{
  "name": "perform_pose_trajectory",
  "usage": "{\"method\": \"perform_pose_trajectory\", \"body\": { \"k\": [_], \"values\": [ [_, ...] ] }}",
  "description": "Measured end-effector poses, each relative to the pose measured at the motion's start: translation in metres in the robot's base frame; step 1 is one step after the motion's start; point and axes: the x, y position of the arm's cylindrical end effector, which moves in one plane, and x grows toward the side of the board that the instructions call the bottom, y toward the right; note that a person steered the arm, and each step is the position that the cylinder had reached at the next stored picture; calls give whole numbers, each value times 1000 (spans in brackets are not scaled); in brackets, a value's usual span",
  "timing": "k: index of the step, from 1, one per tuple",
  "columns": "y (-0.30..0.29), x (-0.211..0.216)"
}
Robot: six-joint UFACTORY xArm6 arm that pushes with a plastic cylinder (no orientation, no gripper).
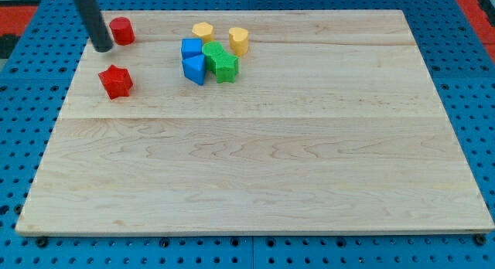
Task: Place yellow hexagon on right side of green star
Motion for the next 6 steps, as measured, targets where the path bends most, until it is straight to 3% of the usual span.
{"method": "perform_pose_trajectory", "body": {
  "k": [2, 4, 5, 6],
  "values": [
    [106, 3],
    [113, -48],
    [173, -38],
    [236, 1]
  ]
}}
